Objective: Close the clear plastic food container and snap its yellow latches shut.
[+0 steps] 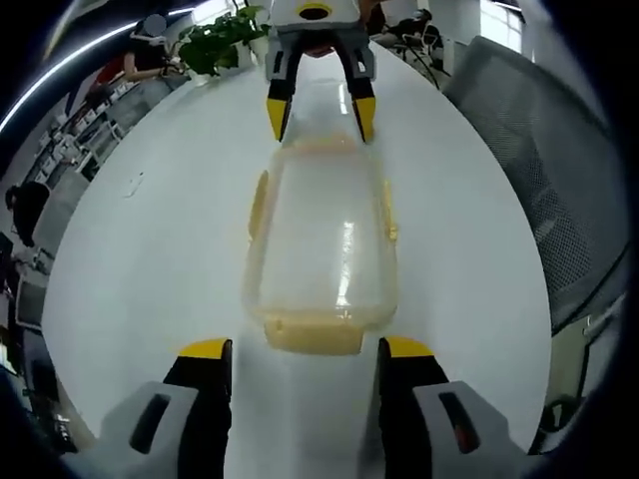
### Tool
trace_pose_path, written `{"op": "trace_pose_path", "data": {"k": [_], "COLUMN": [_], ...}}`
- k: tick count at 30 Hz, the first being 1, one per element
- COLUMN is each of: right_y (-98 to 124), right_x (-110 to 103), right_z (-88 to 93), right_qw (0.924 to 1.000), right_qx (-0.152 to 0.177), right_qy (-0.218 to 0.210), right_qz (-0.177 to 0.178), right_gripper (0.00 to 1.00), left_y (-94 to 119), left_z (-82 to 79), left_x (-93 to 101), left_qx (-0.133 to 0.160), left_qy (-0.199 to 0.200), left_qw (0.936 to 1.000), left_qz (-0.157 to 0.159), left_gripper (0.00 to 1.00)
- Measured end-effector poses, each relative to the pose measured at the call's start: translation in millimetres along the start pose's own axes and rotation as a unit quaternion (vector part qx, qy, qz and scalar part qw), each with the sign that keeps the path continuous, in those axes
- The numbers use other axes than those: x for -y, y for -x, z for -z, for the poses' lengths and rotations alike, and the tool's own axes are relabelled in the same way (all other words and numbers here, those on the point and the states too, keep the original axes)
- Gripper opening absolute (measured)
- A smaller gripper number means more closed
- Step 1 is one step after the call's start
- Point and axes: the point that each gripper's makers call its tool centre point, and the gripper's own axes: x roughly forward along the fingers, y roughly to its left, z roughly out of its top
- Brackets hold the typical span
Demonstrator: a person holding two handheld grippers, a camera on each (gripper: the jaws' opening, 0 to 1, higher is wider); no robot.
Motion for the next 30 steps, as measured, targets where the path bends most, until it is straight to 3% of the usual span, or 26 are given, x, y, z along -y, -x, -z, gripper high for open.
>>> {"op": "trace_pose_path", "data": {"k": [10, 19, 22, 30], "right_y": [-4.7, -5.8, -6.2, -5.8], "right_x": [1.6, -4.3, -4.7, -4.1], "right_z": [5.2, 3.9, 3.9, 4.7], "right_qw": [0.9996, 0.9990, 0.9990, 0.9989], "right_qx": [-0.005, -0.006, -0.005, -0.001], "right_qy": [-0.022, -0.026, -0.024, -0.024], "right_qz": [-0.016, -0.036, -0.037, -0.041], "right_gripper": [0.51, 0.43, 0.43, 0.39], "left_y": [-4.9, -8.4, -8.8, -10.7], "left_z": [-1.5, -4.9, -5.2, -5.2], "left_x": [-3.4, 1.7, 10.1, 9.0], "left_qx": [0.007, 0.010, 0.006, -0.006], "left_qy": [0.012, 0.003, -0.005, 0.009], "left_qw": [0.9997, 0.9988, 0.9972, 0.9969], "left_qz": [0.021, 0.049, 0.074, 0.078], "left_gripper": [0.58, 0.49, 0.39, 0.39]}}
